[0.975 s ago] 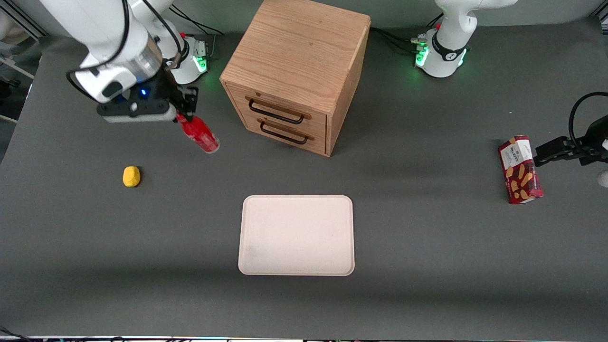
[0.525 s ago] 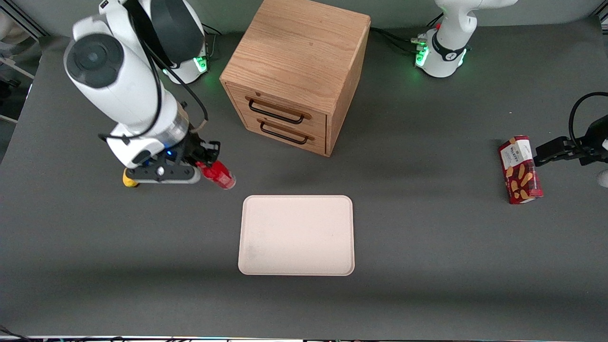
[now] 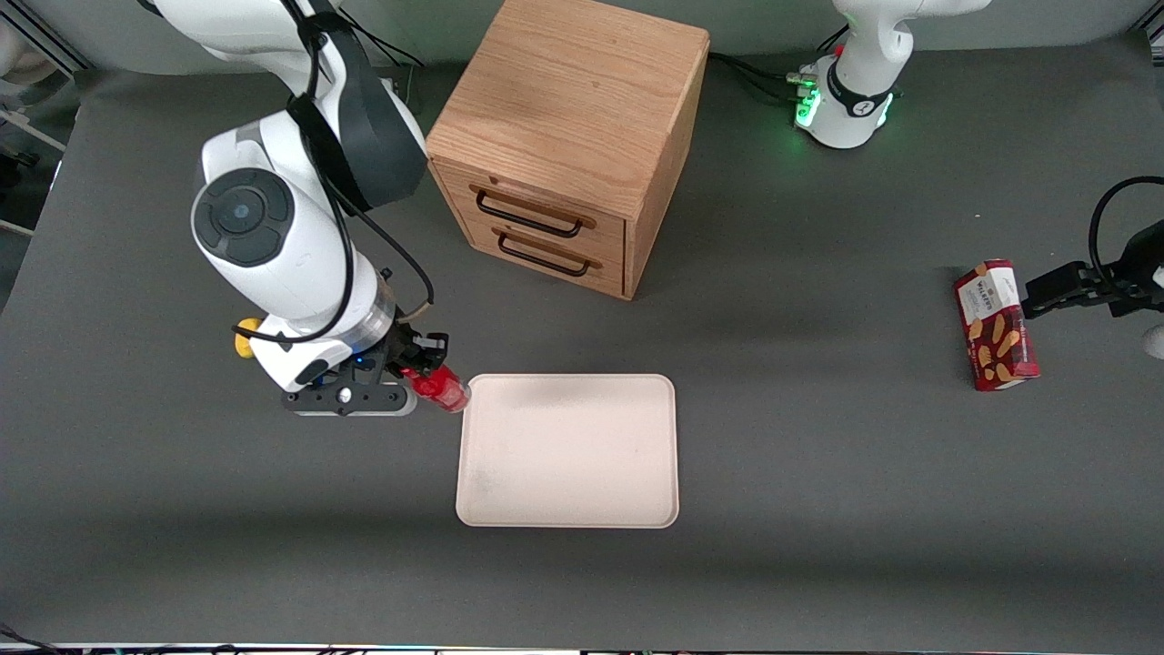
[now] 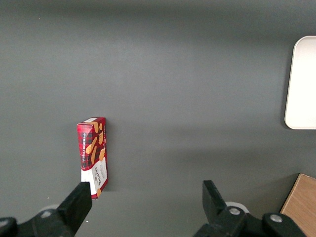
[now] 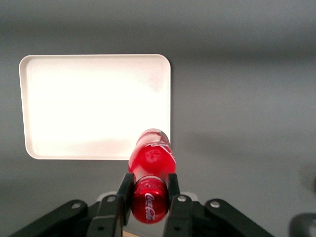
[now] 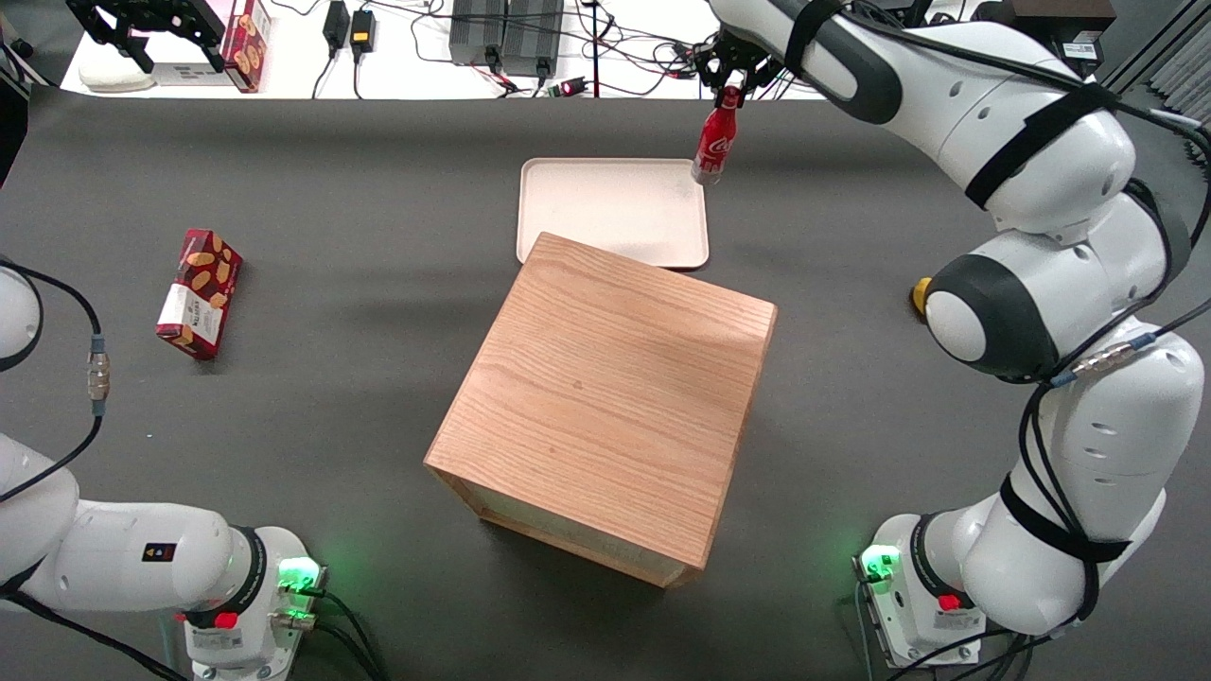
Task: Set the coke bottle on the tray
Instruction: 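Carry the red bottle over the cream tray's edge, then lower the bottle onto the tray and open the right gripper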
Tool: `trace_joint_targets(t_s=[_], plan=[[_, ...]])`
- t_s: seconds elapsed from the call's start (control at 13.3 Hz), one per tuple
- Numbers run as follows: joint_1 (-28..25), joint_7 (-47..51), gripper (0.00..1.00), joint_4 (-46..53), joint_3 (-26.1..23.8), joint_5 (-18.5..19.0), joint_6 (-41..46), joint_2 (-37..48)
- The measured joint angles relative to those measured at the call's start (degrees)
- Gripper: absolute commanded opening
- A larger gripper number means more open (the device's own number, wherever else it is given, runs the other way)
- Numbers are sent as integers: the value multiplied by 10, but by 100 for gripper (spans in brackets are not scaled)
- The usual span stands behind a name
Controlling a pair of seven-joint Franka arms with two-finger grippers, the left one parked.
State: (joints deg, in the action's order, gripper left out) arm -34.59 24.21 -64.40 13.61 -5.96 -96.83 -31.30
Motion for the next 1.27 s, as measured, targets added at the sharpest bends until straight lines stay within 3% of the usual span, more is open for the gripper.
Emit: trace_joint_targets(t_s=[1.27], plan=[[3,0,0,-17,-4,-3,-171,-142]])
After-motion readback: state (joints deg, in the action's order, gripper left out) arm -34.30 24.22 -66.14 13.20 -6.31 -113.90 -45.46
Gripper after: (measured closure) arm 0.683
